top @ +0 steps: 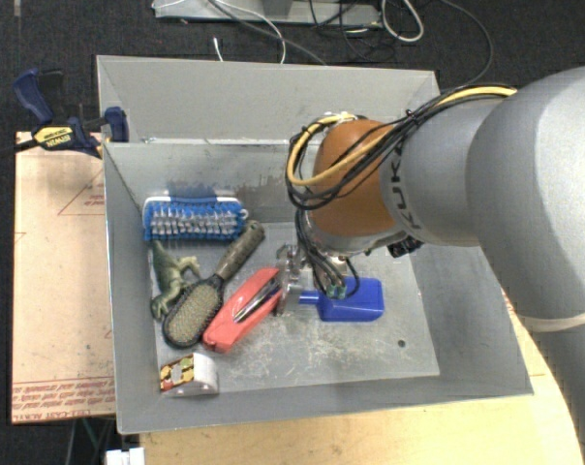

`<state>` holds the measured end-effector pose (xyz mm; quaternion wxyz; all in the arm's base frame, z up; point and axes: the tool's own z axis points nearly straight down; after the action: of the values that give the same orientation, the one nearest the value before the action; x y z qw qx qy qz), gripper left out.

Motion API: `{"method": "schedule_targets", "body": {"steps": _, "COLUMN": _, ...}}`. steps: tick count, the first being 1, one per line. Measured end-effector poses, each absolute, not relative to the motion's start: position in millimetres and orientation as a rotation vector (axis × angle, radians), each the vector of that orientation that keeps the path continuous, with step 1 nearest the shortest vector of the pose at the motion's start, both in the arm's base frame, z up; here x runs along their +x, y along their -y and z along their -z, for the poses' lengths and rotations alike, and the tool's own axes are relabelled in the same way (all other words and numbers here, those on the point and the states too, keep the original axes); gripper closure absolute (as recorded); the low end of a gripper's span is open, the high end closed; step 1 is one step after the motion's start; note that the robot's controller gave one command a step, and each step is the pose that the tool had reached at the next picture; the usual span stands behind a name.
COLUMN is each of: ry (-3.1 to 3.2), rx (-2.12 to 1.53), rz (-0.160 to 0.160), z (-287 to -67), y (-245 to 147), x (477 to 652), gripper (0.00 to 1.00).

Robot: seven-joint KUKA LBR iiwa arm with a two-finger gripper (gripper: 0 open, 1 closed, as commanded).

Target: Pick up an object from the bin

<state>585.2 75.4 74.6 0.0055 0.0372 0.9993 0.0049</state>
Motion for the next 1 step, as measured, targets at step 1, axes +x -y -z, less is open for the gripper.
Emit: {"method": "schedule_targets", "body": {"steps": 1, "ry": -3.132, "rx": 0.116, "rz": -0.015, "z": -86.9, "y": -75.3, "x": 584.2, "gripper": 1.0}}
